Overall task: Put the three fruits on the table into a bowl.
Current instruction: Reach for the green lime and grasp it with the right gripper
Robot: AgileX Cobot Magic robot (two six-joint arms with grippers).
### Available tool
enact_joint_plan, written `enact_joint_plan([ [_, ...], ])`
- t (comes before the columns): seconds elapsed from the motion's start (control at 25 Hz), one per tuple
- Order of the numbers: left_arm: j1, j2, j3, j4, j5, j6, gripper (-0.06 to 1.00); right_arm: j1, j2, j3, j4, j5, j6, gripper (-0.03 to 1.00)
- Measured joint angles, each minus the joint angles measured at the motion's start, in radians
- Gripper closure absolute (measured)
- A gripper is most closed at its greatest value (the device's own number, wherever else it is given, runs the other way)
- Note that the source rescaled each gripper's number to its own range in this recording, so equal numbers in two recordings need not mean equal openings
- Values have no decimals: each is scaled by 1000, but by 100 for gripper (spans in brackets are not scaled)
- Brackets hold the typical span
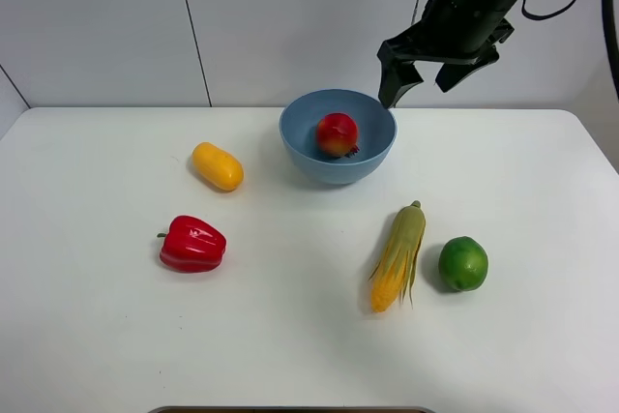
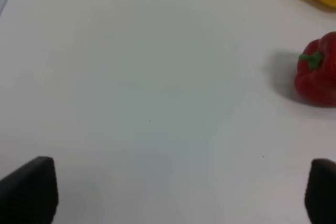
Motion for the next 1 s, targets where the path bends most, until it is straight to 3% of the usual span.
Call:
enact_joint_plan([
  [0.52, 0, 0, 0, 0, 0, 0, 11, 0, -11, 43, -43, 2, 61, 48],
  [0.6, 0, 0, 0, 0, 0, 0, 11, 0, -23, 102, -67, 2, 83, 40],
  [0.8, 0, 0, 0, 0, 0, 0, 12, 0, -38, 253, -146, 3, 138, 6],
  [1.0, 0, 0, 0, 0, 0, 0, 12, 0, -42, 370, -162, 3, 177, -3],
])
